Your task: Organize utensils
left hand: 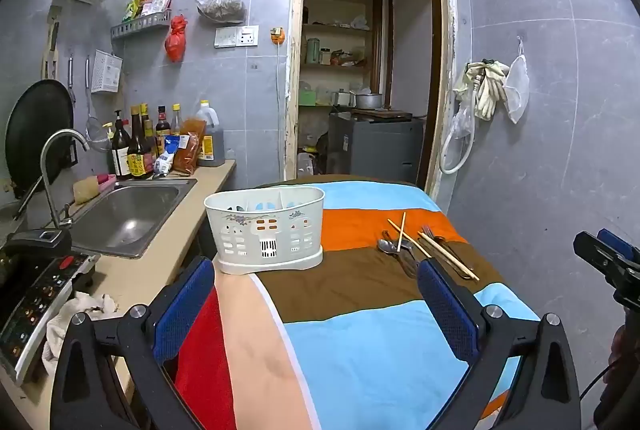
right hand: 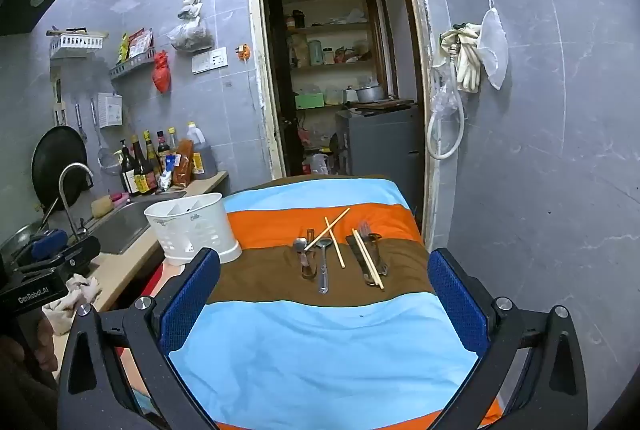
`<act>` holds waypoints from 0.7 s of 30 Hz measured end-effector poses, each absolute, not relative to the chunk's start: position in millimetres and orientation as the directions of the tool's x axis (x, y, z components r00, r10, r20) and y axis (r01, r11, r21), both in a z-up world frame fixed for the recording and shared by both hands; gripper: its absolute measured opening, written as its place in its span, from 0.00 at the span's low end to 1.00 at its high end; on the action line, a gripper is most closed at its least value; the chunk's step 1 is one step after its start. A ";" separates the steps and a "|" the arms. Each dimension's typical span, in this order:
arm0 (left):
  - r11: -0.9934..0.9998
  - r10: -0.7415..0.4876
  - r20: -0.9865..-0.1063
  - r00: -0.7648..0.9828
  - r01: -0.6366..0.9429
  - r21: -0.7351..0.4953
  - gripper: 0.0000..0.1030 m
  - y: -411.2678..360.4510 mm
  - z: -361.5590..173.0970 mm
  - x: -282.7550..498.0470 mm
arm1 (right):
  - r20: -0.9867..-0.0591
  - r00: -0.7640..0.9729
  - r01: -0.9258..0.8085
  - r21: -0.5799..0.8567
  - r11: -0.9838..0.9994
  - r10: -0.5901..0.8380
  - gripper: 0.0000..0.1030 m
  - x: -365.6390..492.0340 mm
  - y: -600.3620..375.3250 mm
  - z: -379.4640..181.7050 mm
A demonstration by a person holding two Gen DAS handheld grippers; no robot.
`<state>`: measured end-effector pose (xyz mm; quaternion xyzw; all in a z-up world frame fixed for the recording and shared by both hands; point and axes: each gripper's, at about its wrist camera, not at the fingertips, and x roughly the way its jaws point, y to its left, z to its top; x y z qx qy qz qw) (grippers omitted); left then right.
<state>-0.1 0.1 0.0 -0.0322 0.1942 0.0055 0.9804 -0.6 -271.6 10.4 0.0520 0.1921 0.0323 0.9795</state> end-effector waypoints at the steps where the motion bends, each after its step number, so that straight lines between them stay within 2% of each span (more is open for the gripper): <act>1: 0.998 -0.003 -0.387 0.922 -0.023 -0.062 0.99 0.2 -0.1 0.0 | -0.377 0.922 -0.042 0.109 0.993 0.081 0.99 -0.2 -271.2 10.3; 21: 0.999 -0.001 -0.384 0.923 -0.013 -0.034 0.99 -3.0 2.6 -2.3 | -0.383 0.917 -0.068 0.113 0.991 0.106 0.99 -4.7 -252.3 5.8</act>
